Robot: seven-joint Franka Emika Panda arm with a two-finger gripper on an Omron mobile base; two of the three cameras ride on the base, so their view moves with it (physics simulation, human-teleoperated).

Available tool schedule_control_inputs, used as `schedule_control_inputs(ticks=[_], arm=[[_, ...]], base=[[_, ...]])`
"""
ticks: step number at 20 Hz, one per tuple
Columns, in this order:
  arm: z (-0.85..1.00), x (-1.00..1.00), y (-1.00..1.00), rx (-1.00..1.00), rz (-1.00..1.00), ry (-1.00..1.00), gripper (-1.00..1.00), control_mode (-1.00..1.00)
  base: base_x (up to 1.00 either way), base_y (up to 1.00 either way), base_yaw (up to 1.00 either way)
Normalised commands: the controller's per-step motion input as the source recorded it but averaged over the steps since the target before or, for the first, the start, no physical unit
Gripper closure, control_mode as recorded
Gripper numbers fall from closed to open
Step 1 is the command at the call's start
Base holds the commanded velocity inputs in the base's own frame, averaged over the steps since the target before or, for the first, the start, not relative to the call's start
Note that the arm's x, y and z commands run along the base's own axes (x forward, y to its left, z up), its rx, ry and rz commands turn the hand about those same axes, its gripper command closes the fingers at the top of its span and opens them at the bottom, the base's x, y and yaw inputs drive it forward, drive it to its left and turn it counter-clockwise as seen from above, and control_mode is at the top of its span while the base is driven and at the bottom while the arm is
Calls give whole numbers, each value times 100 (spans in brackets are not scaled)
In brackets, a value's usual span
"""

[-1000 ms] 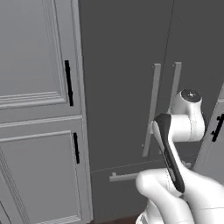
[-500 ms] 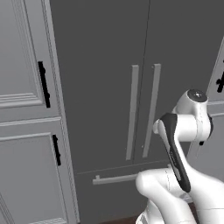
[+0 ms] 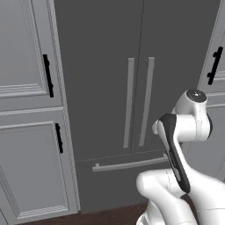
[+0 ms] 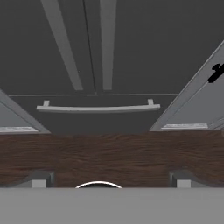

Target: Grab a lemon wedge from the fridge and one ice cube from the ice bowl, and put them in the glass of lemonade.

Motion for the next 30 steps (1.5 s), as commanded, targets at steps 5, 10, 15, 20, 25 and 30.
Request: schedule_control_inputs(ticks=[5, 10, 15, 20, 25, 30], arm=[[0, 0, 0, 0, 0, 0, -100, 100], [0, 0, 0, 0, 0, 0, -100, 100], [0, 0, 0, 0, 0, 0, -100, 100], [0, 0, 0, 0, 0, 0, -100, 100], [0, 0, 0, 0, 0, 0, -100, 100], [0, 0, -2, 0, 0, -3, -100, -100]], base=[[-35, 0, 0], [-3, -4, 0], [0, -7, 0], [0, 0, 0], [22, -4, 0], [0, -3, 0]])
